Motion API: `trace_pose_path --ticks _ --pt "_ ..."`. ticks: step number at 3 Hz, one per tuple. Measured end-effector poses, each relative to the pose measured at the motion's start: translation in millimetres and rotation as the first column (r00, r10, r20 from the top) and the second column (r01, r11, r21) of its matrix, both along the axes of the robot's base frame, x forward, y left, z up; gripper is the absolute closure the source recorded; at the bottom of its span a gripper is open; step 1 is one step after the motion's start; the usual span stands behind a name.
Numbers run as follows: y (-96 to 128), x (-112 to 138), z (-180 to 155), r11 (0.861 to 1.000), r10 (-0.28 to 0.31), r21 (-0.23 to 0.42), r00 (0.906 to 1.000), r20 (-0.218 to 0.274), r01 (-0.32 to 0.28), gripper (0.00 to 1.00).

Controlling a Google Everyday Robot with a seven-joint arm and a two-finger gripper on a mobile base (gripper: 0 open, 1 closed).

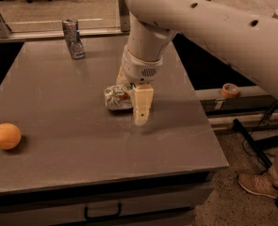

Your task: Knock 7up can over

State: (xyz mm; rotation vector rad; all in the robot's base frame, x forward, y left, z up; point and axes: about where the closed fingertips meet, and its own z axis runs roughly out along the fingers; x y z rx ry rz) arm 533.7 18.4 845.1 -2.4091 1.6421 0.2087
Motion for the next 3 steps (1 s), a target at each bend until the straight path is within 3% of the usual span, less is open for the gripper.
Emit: trace_pose_path --ticks 3 --pt "-21 2 14 0.991 -0.11 0.077 0.9934 -0.03 0.112 0.0"
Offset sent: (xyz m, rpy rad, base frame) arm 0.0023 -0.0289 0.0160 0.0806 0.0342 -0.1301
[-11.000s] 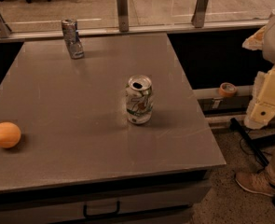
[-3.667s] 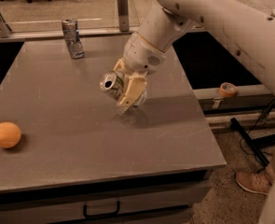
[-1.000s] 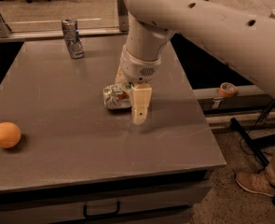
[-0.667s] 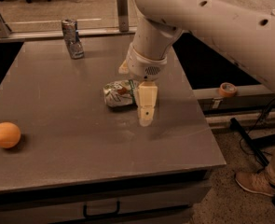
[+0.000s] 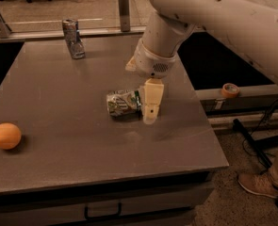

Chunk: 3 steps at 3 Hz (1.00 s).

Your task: Knock 7up can over

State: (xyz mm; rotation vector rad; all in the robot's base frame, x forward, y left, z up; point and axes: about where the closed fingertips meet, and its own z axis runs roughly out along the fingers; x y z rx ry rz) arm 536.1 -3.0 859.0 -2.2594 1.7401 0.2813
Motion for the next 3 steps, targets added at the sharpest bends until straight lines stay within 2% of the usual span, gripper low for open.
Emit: trace_pose_path --ticks 2,3 --pt "-9 2 4 0.998 -0.04 0.039 0.999 -0.019 0.04 0.0" --pt "-35 11 39 0.987 -0.121 0.113 0.9922 0.033 0.116 0.0"
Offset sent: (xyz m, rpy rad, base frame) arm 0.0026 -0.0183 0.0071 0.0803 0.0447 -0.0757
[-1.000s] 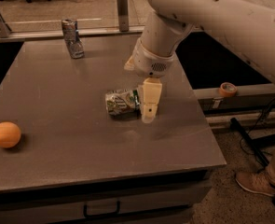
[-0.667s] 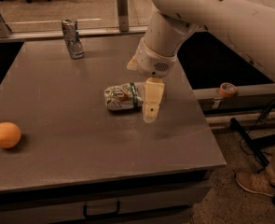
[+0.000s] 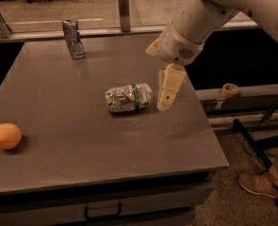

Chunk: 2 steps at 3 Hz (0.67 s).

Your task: Knock 7up can over

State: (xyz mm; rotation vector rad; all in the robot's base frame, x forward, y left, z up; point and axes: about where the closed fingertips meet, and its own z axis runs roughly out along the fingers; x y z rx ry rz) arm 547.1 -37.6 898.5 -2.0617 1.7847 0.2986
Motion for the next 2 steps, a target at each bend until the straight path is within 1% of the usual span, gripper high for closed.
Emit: trace_pose_path --ticks 1,2 --pt "-26.3 11.6 52.2 0.987 -0.107 0.131 0.9902 0.09 0.095 0.0" --pt "-25.4 11.7 56.7 0.985 -0.111 0.146 0.9894 0.094 0.096 0.0"
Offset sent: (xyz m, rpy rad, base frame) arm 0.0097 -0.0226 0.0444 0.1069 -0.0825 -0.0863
